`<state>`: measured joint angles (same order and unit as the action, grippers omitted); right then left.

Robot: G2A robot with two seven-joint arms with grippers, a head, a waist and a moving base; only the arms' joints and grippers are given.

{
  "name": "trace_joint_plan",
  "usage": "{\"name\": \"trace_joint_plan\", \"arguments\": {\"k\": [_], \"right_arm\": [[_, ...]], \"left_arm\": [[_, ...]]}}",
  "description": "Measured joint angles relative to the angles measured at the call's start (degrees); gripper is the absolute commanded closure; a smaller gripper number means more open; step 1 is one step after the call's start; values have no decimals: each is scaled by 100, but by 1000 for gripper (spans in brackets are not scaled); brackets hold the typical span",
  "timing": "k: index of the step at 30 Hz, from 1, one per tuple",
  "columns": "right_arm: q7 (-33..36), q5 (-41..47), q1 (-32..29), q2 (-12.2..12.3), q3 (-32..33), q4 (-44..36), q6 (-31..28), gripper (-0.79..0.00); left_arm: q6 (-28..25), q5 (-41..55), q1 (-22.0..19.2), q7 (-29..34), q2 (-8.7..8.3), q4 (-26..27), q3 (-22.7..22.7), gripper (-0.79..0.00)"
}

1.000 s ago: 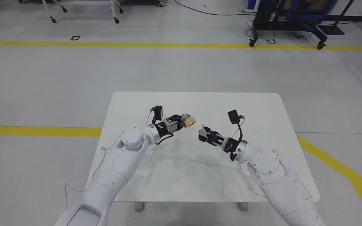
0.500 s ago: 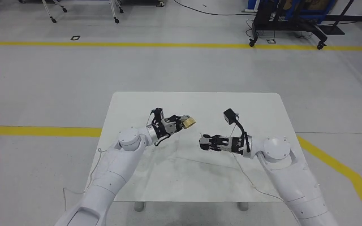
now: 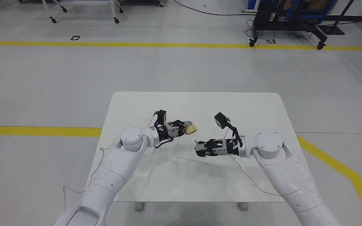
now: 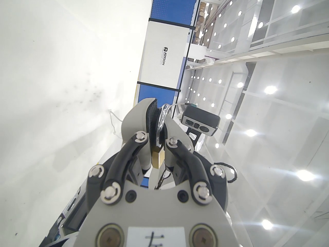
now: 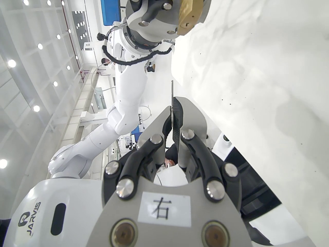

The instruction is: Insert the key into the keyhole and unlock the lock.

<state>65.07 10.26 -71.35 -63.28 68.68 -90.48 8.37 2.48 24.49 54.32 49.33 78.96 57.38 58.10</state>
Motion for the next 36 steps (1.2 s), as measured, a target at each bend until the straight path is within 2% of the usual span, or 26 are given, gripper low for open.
{"name": "trace_joint_plan", "arguments": {"k": [12,36], "right_arm": [[-170,150,299,-26,-225,359,208,0],[-371,265,485,-2,-361,535,168,0]], "left_arm": [[-328,-168,84,-139,-17,143,3,0],[-245,-80,6,-19,-14,36,-4,0]]}}
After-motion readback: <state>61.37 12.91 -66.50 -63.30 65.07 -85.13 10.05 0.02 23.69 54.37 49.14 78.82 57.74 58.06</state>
